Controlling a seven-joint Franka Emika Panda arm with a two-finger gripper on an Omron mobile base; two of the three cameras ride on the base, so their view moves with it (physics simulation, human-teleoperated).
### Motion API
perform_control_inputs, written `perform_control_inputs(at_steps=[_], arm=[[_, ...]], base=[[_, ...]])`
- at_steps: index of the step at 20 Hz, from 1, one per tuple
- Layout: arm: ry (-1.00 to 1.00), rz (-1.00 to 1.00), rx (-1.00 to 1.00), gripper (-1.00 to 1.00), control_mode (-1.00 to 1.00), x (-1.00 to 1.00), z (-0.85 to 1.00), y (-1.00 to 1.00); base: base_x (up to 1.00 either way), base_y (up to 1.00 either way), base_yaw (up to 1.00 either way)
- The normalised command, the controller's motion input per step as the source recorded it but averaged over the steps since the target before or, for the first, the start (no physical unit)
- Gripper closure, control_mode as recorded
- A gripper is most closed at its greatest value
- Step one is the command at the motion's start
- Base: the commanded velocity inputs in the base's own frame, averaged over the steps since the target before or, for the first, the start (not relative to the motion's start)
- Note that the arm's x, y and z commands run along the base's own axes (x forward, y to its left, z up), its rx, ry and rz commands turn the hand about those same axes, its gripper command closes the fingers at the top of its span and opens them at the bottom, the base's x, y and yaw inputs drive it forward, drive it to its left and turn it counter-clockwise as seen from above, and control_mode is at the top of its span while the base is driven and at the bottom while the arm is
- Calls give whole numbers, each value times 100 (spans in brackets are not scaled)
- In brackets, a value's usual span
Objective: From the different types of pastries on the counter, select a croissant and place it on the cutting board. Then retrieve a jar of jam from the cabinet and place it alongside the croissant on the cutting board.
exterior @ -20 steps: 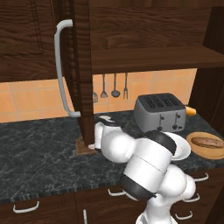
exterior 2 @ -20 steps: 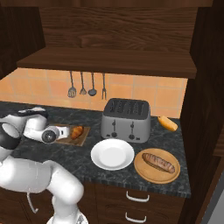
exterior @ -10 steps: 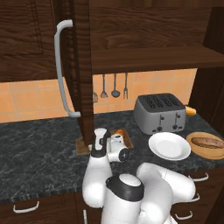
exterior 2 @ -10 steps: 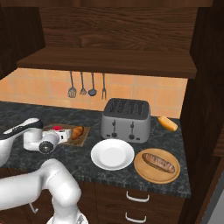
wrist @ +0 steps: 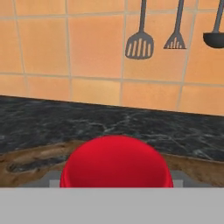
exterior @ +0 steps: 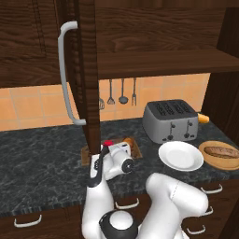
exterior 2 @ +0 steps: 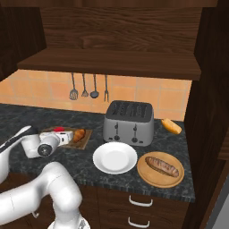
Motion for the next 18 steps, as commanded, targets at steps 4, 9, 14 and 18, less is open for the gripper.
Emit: perform_control_inputs(at_steps=[4,9,14,18], arm=[[-1,-4,0,-100,-100,0,-15,0],[0,-3,0,-100,-100,5,-26,0],[0,-2,0,-100,-100,34,-41,0],[-4,-2,0,-100,-100,9,-31,0]], base=[[0,0,0],[0,0,0],[0,0,0],[0,0,0]])
